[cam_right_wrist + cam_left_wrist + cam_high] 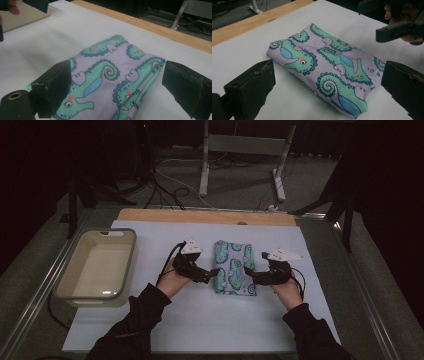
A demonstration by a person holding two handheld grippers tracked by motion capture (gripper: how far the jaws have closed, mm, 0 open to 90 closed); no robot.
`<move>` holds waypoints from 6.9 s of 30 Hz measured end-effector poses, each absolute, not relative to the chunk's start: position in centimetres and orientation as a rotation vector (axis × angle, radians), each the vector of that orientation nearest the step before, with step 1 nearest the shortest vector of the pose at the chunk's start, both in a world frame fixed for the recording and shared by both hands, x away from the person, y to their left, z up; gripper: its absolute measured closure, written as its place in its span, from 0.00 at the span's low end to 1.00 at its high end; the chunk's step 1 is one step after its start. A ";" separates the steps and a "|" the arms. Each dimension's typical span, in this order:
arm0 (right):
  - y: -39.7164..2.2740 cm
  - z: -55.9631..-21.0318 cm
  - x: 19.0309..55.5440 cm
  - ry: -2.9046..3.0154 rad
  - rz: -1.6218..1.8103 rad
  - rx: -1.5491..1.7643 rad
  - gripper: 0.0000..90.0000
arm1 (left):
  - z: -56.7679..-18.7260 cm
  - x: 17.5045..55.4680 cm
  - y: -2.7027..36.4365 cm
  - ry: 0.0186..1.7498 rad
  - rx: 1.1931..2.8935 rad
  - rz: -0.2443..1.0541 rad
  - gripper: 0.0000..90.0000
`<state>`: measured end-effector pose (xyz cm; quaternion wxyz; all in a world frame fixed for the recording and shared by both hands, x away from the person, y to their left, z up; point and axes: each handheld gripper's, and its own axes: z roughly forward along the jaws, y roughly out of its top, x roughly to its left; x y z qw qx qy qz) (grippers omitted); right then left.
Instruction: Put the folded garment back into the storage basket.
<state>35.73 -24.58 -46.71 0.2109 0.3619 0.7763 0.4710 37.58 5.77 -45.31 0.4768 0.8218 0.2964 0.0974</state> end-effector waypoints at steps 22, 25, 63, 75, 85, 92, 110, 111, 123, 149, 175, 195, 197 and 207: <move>-24.3 -49.2 38.1 2.186 1.191 1.244 0.10 | -48.5 40.1 3.5 0.903 2.012 0.086 0.00; -24.4 -49.6 38.4 2.196 1.187 1.281 0.10 | -49.2 40.4 3.4 0.928 2.013 0.063 0.00; -24.0 -52.2 39.1 2.365 1.116 1.407 0.33 | -52.3 40.9 1.7 1.047 2.042 -0.182 0.45; -23.2 -52.0 38.6 2.439 1.126 1.395 0.70 | -52.3 40.8 1.3 1.030 2.067 -0.186 0.64; -23.0 -52.0 38.2 2.441 1.163 1.376 0.84 | -51.9 40.5 0.9 1.018 2.088 -0.148 0.79; -23.1 -52.0 37.9 2.398 1.202 1.397 0.86 | -51.6 40.4 0.9 1.024 2.082 -0.147 0.82; -23.2 -49.7 36.9 2.343 1.277 1.344 0.87 | -48.9 39.9 1.1 0.935 2.097 -0.102 0.82; -23.2 -49.5 36.9 2.340 1.283 1.343 0.87 | -48.7 39.9 1.2 0.931 2.095 -0.102 0.82; -22.8 -46.8 36.2 2.296 1.320 1.283 0.87 | -45.8 39.6 1.8 0.866 2.099 -0.057 0.82; -19.3 -43.2 36.4 2.271 1.389 1.152 0.87 | -42.1 38.9 5.6 0.856 2.062 0.033 0.83; -13.4 -41.4 36.9 2.314 1.415 1.027 0.87 | -39.8 37.9 11.5 0.911 2.053 0.100 0.83; -8.5 -40.0 37.2 2.344 1.453 0.928 0.87 | -38.5 36.8 16.7 0.970 2.018 0.162 0.83; -7.6 -39.9 37.3 2.351 1.457 0.920 0.87 | -38.5 36.6 17.5 0.981 2.009 0.166 0.83; -5.1 -39.5 37.2 2.366 1.456 0.869 0.87 | -38.4 36.0 20.3 1.023 1.985 0.188 0.83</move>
